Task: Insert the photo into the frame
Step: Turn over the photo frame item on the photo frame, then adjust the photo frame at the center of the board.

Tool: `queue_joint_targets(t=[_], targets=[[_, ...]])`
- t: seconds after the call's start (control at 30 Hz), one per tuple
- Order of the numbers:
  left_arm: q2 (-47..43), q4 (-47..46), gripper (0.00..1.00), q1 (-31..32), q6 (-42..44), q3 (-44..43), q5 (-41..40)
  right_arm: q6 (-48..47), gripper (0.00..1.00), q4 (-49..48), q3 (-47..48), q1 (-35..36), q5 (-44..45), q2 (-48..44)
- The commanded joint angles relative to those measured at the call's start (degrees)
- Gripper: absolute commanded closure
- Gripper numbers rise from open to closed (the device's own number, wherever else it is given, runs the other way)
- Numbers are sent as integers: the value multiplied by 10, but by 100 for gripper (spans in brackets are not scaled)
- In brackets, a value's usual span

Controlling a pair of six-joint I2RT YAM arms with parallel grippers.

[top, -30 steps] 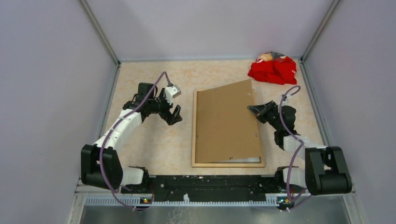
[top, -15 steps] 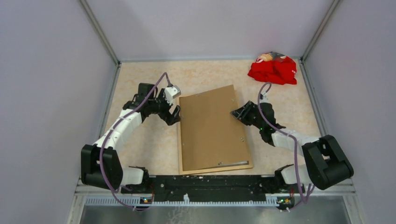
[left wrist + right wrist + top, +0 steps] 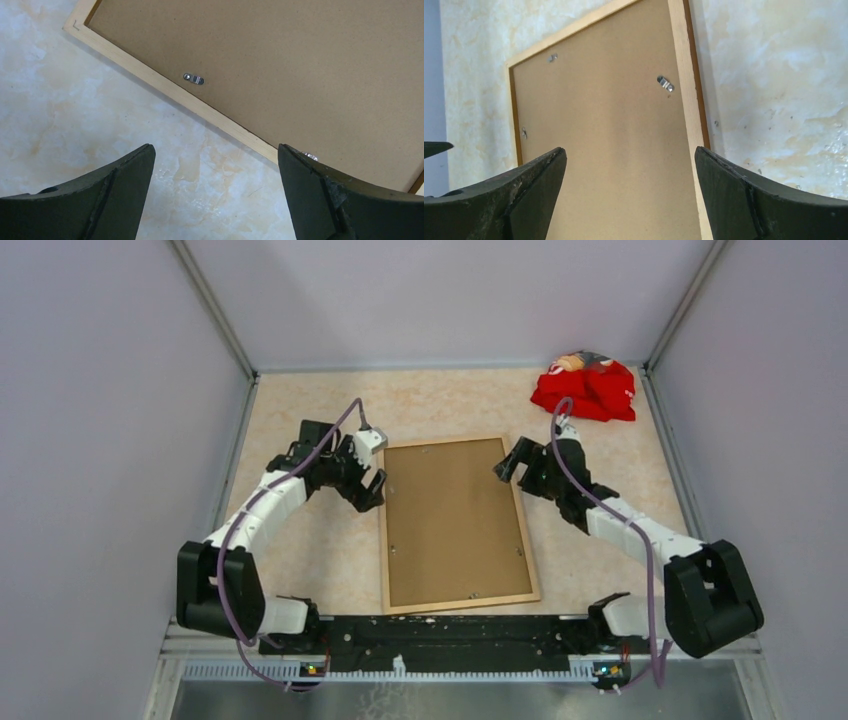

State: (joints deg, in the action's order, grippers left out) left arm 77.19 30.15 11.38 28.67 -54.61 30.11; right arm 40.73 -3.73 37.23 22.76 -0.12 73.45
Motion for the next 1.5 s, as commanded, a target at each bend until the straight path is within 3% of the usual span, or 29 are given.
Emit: queue_joint_targets(t=[0.0,0.1,0.17,0.3,0.6,0.77,1.0,1.37,1.47], targets=[[20,-5,2,0,3,-2,-20,-41,2,49,28,14,29,-46],[37,-8,2,0,3,8,-31,-40,8,43,30,44,24,-61],[48,-13,2,-1,3,15,-36,-27,19,3,13,71,9,-70],[75,-12,6,-7,-20,17,-17,3,27,-109,-31,149,3,-63],[145,11,26,-10,-58,20,36,-12,37,-256,-10,335,13,86],[186,12,40,-11,-60,8,52,5,41,-362,-4,363,-26,186],[242,3,66,-11,-66,-25,55,-11,43,-405,19,384,-28,257],[349,-4,80,-10,-105,-167,66,-53,44,-433,34,384,11,291],[352,22,79,-10,-102,-199,74,-53,44,-436,36,382,18,295]])
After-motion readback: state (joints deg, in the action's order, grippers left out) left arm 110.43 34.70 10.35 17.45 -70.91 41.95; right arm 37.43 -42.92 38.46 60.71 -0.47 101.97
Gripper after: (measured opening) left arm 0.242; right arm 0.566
